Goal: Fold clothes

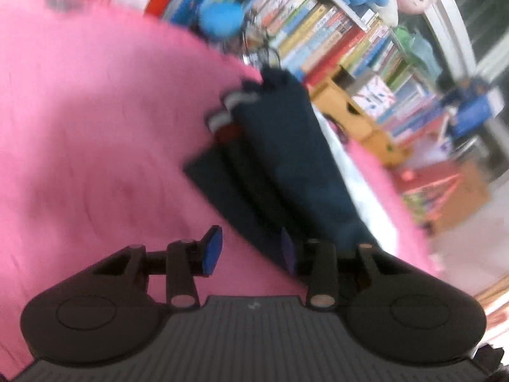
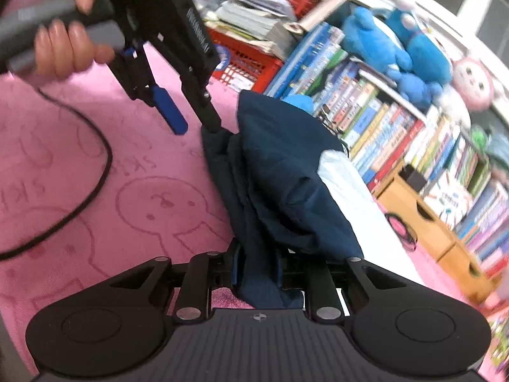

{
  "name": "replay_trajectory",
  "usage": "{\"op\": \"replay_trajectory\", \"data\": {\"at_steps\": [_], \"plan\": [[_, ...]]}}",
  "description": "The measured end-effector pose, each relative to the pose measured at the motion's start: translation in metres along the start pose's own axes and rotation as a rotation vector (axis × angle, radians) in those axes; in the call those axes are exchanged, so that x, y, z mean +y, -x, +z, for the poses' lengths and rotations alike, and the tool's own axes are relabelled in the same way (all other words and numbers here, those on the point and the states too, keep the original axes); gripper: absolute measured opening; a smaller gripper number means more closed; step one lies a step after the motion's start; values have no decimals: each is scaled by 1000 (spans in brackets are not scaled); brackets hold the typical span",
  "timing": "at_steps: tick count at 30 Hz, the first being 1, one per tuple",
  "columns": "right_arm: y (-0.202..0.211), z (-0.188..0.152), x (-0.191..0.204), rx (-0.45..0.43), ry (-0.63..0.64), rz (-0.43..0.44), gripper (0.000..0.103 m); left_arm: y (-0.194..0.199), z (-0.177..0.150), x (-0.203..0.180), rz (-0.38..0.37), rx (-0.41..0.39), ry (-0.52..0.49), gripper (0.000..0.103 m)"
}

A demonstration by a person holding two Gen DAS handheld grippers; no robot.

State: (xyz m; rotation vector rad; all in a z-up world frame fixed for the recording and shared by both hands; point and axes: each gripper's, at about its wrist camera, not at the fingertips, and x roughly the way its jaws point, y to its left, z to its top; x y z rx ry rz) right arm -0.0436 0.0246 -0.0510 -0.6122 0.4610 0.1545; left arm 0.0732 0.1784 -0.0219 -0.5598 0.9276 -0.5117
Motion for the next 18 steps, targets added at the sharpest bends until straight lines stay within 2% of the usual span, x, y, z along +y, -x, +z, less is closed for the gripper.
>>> {"op": "replay_trajectory", "data": {"at_steps": [1,3,6,10,13,15,18], "plan": [[-2,0,3,-4,21,-9,22,-1,-4,0,-9,11,12,37],[-1,2,-1,-19,8,-13,15,-3,-13,-3,-31,28,29,37],[4,6,-11,-46,-31,-23,13,-13,-19,-6,-106,53,92,41],[7,9,-16,-65,-23,-42,13,-35,-27,0,-197,99,259,42],[7,8,-15,-66,-13,-43,13,-41,-31,8,-259,93,401,42],[7,8,-15,-69,-14,-46,13,-43,-32,13,-267,63,471,41],[8,8,-14,-73,-19,-48,13,-45,-32,12,-242,21,496,34]]}}
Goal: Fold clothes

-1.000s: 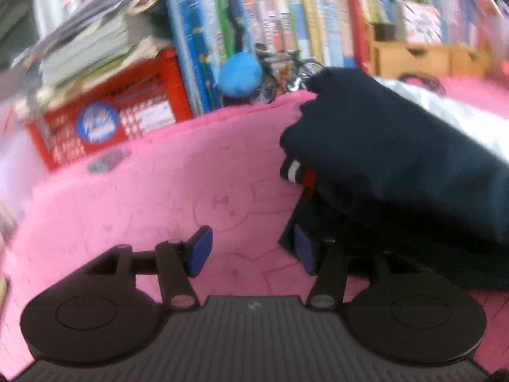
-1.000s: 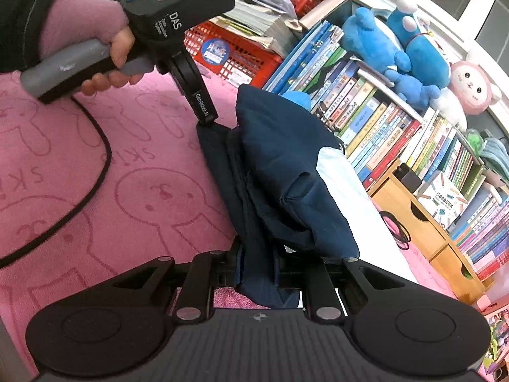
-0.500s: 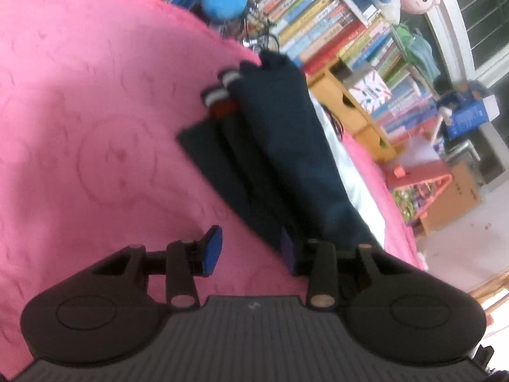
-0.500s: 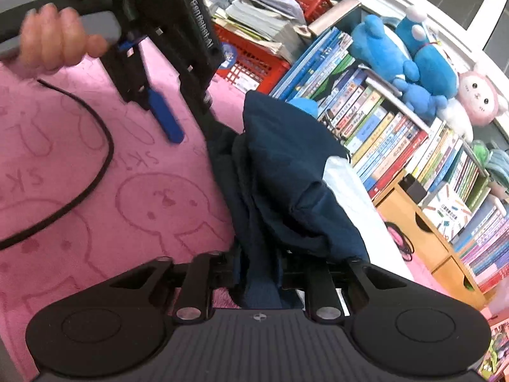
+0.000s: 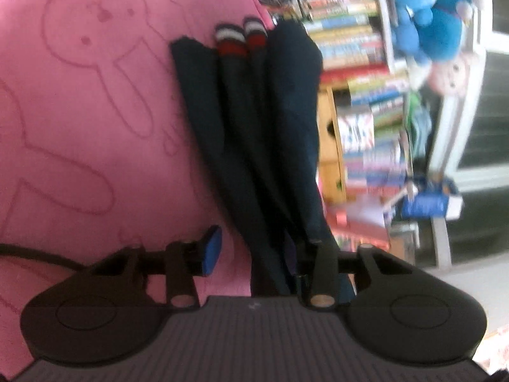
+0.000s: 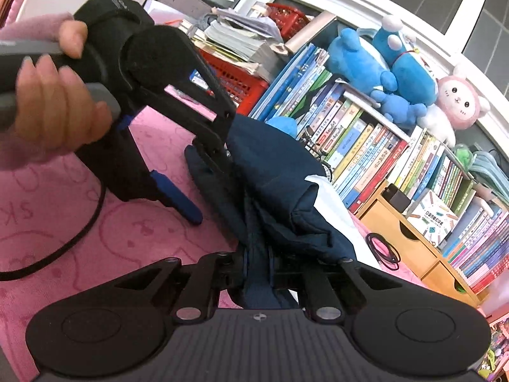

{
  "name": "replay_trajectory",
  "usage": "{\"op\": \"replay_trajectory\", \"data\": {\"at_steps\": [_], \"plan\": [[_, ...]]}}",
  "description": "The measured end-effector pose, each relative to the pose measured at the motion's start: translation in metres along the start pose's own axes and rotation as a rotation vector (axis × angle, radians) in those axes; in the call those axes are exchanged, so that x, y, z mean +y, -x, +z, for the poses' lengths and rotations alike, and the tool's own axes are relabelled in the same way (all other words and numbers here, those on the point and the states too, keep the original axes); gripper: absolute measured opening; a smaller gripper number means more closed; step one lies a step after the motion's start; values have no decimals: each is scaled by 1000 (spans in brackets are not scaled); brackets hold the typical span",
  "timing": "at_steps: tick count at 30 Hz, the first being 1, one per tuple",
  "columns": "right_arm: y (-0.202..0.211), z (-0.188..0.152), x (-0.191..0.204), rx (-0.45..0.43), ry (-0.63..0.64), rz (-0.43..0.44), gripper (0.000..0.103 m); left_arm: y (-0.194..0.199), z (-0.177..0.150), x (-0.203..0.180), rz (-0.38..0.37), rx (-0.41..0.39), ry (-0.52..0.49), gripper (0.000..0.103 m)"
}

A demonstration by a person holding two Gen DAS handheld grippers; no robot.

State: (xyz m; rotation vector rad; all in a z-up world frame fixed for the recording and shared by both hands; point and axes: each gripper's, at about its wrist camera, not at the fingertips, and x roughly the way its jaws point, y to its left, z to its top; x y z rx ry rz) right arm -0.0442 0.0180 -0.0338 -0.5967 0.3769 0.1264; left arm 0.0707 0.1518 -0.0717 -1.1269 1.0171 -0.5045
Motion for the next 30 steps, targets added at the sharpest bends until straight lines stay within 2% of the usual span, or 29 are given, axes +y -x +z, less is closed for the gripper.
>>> {"op": "replay_trajectory", "data": {"at_steps": [1,6,8,11,14,21,23,30], "plan": [[0,0,1,1,0,1,13,-2,1,-1,4,-2,1,30],[0,-2,5,3,2,4,13,-13,4,-5,31,-17,3,26],[-1,-3,6,5,1,1,13,-15,5,-6,68,-50,-6,12],[0,-5,6,11,-1,3,12,-13,11,-3,76,-97,8,6],[-1,-8,8,28,0,12,12,-6,23,3,72,-123,32,5],[2,-16,14,61,-2,33,12,7,55,3,146,-245,7,3],[3,-18,15,66,3,37,12,6,62,5,147,-239,12,3],[14,-24,14,68,11,75,12,5,65,-8,226,-301,-88,3]]}}
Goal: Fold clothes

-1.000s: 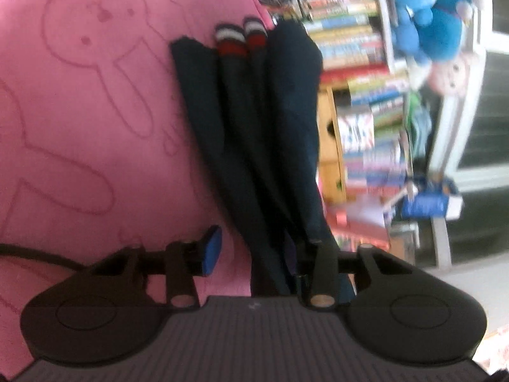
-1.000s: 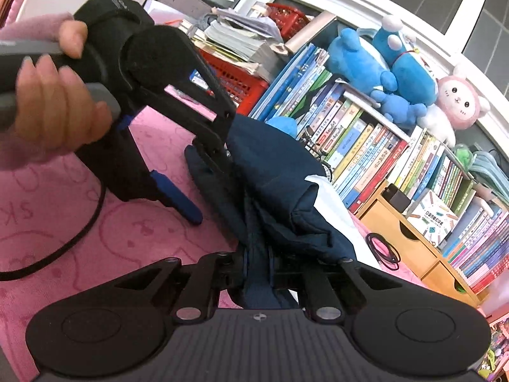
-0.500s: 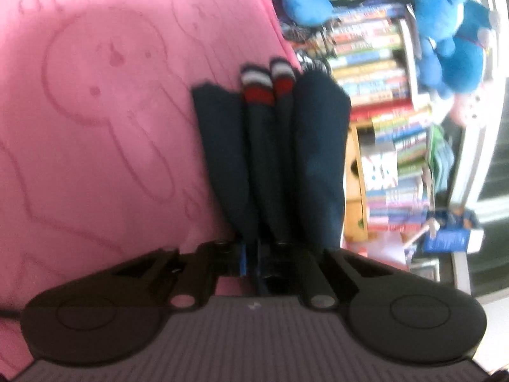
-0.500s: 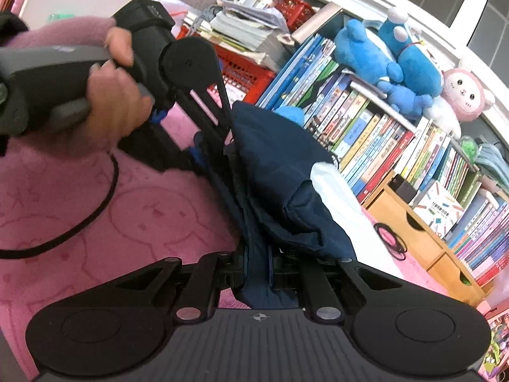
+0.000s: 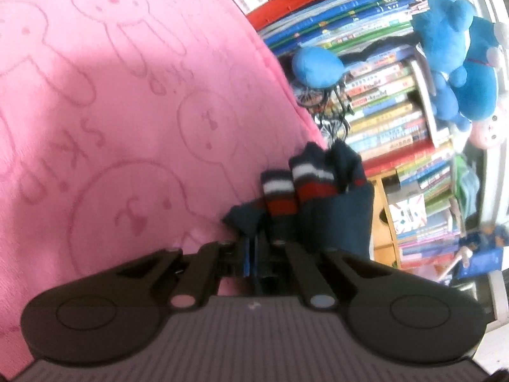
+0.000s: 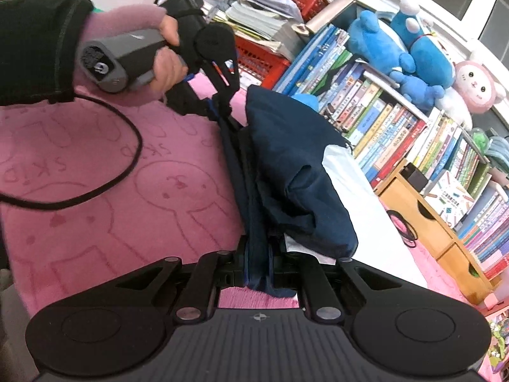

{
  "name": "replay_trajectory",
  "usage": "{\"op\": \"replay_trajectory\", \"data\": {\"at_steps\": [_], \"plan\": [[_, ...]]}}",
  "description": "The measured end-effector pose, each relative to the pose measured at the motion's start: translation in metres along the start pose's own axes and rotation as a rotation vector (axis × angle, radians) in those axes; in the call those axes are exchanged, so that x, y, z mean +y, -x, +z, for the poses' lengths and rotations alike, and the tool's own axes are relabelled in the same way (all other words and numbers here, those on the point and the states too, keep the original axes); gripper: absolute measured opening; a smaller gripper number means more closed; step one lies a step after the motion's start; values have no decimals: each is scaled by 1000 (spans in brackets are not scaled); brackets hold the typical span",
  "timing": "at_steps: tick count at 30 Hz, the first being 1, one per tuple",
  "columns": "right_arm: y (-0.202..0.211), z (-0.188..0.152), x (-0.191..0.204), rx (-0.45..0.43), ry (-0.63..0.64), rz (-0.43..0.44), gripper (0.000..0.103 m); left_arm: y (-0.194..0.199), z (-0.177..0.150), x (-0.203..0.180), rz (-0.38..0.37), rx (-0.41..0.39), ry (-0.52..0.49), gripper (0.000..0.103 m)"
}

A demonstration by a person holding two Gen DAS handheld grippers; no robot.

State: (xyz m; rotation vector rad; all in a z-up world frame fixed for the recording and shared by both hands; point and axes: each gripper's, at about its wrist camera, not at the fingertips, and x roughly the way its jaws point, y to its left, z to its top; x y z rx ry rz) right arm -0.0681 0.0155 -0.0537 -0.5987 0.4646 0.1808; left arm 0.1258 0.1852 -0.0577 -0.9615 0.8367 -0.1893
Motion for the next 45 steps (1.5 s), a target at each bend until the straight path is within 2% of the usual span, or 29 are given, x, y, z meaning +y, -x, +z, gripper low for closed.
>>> {"op": "replay_trajectory", "data": {"at_steps": [2,6,10,12,15,17,18,19,21,22,24,25,26,28,33,37,39,40,41,42,43,44,45], "plan": [[7,-3,-2,4,-14,26,14,2,1,-4,26,-27,-31,4],[23,-12,-10,7,-55,70,16,14,-3,-15,97,-112,-153,9],[38,-19,-25,-25,-141,78,19,42,-11,-34,209,-306,-325,9],[45,-19,-32,-54,-150,18,25,60,-13,-42,222,-380,-414,12],[44,-18,-24,-96,5,-117,43,80,-29,-56,152,-359,-601,14],[36,-17,-12,-125,132,-170,56,87,-49,-65,103,-268,-727,17],[31,-16,-6,-143,192,-187,59,88,-56,-67,61,-203,-738,18],[24,-14,-1,-160,240,-195,63,88,-61,-67,13,-133,-728,21],[10,-9,6,-188,314,-201,65,84,-65,-63,-130,44,-611,23],[3,-6,9,-201,340,-200,64,80,-65,-60,-185,103,-540,27],[-10,1,10,-226,388,-173,46,70,-65,-51,-286,207,-390,33],[-14,5,10,-230,404,-159,21,65,-65,-49,-299,224,-354,34],[-15,8,11,-236,428,-157,15,62,-65,-50,-281,212,-350,37],[-15,9,14,-250,489,-157,12,57,-66,-52,-249,186,-354,44],[-3,-5,13,-241,543,-110,10,48,-65,-56,-169,45,-327,45],[7,-13,8,-223,535,-48,10,41,-66,-55,-55,-20,-323,43],[21,-13,-16,-219,433,25,15,45,-69,-53,-22,-54,-343,38],[29,-12,-33,-212,358,65,21,47,-70,-52,-5,-71,-353,37],[37,-11,-50,-205,283,106,35,50,-70,-49,11,-86,-362,37],[45,-11,-67,-198,207,146,44,53,-69,-45,24,-96,-362,37],[49,-10,-93,-183,95,172,60,53,-67,-42,32,-101,-351,37],[45,-11,-123,-155,-32,189,71,53,-64,-40,29,-101,-330,37],[41,-11,-152,-124,-161,204,72,53,-61,-38,22,-100,-308,37]]}}
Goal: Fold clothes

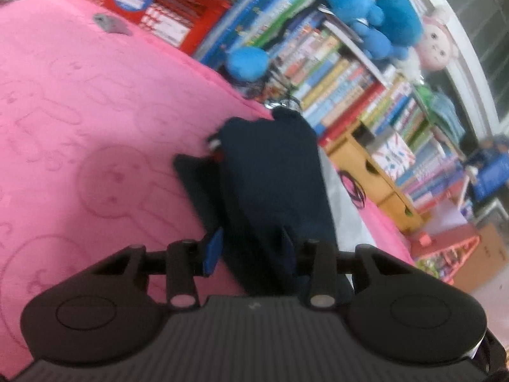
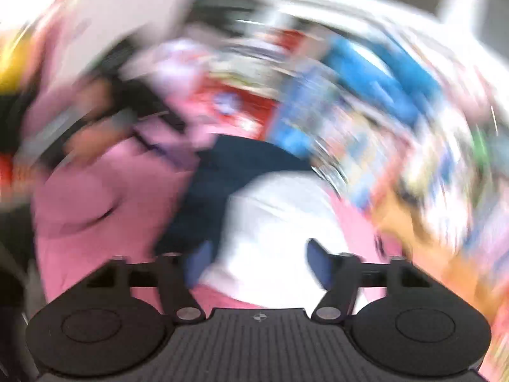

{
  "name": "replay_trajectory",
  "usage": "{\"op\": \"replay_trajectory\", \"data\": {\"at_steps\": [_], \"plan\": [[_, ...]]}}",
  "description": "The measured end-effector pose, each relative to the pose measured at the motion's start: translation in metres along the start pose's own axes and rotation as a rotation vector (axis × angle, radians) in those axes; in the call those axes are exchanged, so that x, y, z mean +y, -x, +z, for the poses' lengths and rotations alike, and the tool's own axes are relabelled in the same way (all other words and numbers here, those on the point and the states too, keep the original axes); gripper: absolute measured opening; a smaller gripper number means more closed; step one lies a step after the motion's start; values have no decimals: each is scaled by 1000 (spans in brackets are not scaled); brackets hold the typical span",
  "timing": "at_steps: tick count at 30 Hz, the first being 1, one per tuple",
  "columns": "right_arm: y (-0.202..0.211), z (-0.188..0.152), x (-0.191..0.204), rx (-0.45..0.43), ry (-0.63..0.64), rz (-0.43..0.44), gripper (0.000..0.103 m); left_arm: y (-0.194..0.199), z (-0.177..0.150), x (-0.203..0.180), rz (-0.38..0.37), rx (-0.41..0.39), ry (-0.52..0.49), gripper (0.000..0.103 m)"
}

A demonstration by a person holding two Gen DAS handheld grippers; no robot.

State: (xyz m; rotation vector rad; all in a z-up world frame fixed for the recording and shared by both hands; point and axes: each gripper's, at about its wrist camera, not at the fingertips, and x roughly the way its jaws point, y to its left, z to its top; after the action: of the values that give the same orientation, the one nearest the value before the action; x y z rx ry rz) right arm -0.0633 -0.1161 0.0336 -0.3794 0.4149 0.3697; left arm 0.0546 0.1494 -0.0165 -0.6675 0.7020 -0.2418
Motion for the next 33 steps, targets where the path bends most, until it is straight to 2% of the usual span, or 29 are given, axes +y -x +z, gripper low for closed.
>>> {"op": "replay_trajectory", "data": {"at_steps": [4,6,9,11,14,17,21,24,26,28,30,33], "plan": [[-47,-1,-135,84,-579,-22,74,-2,6,7,-22,-4,89,39],[-74,-15,-165,110,-698,-17,74,-4,8,10,-21,-5,128,39],[-111,-25,-171,200,-738,16,70,-18,13,14,1,27,158,39],[-114,-36,-161,235,-761,67,60,-24,15,17,5,41,160,39],[-103,-39,-142,250,-730,97,46,-27,17,15,19,40,121,37],[-88,-39,-124,257,-697,96,39,-26,18,9,50,34,43,34],[-61,-41,-100,273,-678,142,38,-26,17,5,98,17,-35,34],[-44,-38,-83,290,-609,215,39,-26,17,4,120,12,-68,34],[-32,-38,-78,270,-563,261,47,-27,17,4,122,15,-80,34],[-28,-40,-90,242,-610,255,48,-28,17,4,117,22,-87,34],[-33,-45,-110,207,-730,229,49,-29,17,5,115,26,-92,34],[-48,-51,-122,221,-843,198,50,-29,17,6,109,32,-101,34]]}}
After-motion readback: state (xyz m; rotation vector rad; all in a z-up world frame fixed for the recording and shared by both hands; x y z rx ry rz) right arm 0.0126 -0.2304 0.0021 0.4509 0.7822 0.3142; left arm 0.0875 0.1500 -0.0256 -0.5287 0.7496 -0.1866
